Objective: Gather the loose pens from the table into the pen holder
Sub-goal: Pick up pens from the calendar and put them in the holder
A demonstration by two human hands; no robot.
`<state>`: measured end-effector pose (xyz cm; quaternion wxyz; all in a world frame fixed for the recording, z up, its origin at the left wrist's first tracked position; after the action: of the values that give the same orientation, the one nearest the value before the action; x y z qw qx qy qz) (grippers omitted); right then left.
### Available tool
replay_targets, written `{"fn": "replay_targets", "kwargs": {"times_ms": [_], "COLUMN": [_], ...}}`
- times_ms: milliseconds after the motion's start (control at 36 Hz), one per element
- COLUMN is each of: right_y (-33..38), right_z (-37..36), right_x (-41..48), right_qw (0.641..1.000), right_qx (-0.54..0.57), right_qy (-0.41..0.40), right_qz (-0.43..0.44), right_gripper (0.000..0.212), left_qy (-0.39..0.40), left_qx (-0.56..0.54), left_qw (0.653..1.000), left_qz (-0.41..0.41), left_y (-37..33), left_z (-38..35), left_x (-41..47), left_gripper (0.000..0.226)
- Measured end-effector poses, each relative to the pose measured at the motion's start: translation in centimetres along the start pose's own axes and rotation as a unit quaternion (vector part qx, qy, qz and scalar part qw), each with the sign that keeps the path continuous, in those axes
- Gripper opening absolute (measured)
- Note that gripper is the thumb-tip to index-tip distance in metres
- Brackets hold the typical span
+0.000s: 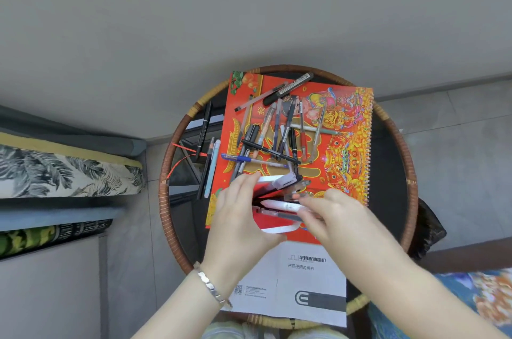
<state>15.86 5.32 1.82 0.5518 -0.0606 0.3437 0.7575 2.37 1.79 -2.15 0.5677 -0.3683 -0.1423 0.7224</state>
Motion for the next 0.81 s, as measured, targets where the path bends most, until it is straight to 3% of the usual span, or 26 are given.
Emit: {"fn": "replay_targets", "kwargs": {"times_ms": [111, 278, 417, 472, 556, 639, 694, 750, 806], "right_y": [1.1, -0.2, -2.9, -3.4, -3.9, -4.5, -5.3, -6.3, -7.2], "right_z": [-0.7, 0.1, -2.3, -3.1, -3.0, -2.6, -2.7, -2.7, -2.5], "right_x": [1.0, 0.4, 0.8, 1.2, 1.9, 2.2, 2.2, 2.2, 2.1], "right_qw": [0.988, 0.953, 0.947, 0.939, 0.913, 0.922, 0.928, 0.929, 0.924], "right_qx": [0.1, 0.239, 0.314, 0.338, 0.408, 0.386, 0.369, 0.364, 0.37], "right_qy": [-0.103, -0.15, 0.024, 0.04, 0.006, -0.034, -0.052, -0.065, -0.085], "right_qz": [0.058, 0.113, 0.064, 0.041, 0.014, 0.018, 0.004, -0.016, -0.04], "right_gripper": [0.021, 0.045, 0.105, 0.111, 0.106, 0.089, 0.083, 0.078, 0.076], "left_qy": [-0.007, -0.028, -0.002, 0.02, 0.045, 0.108, 0.132, 0.1, 0.043], "left_qx": [0.001, -0.088, -0.099, -0.11, -0.106, -0.137, -0.188, -0.193, -0.125], "left_qw": [1.0, 0.994, 0.995, 0.994, 0.992, 0.983, 0.972, 0.976, 0.991], "left_qz": [0.001, 0.05, 0.011, -0.022, -0.059, -0.051, -0.04, -0.015, 0.029], "left_y": [0.1, 0.5, -0.5, -1.3, -2.0, -1.5, -0.8, 0.5, 2.4], "left_z": [-0.1, 1.2, 2.1, 1.9, 1.4, 0.8, 0.6, 0.7, 0.7], "left_x": [-0.1, 0.4, 1.1, 1.3, 1.5, 2.1, 3.1, 4.6, 6.5], "left_gripper": [0.092, 0.098, 0.09, 0.09, 0.094, 0.098, 0.084, 0.062, 0.056]}}
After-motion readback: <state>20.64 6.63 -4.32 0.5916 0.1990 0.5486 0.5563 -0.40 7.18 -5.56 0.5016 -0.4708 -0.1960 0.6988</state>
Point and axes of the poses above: each hand's wrist, its own x-axis towards the middle knuckle, its own z-axis out of the back of the hand, y = z × x, the point moved 6 cm from there along x, towards the middle knuckle, and after that the axes turned 5 degrees about x, right-handed, at the moved point
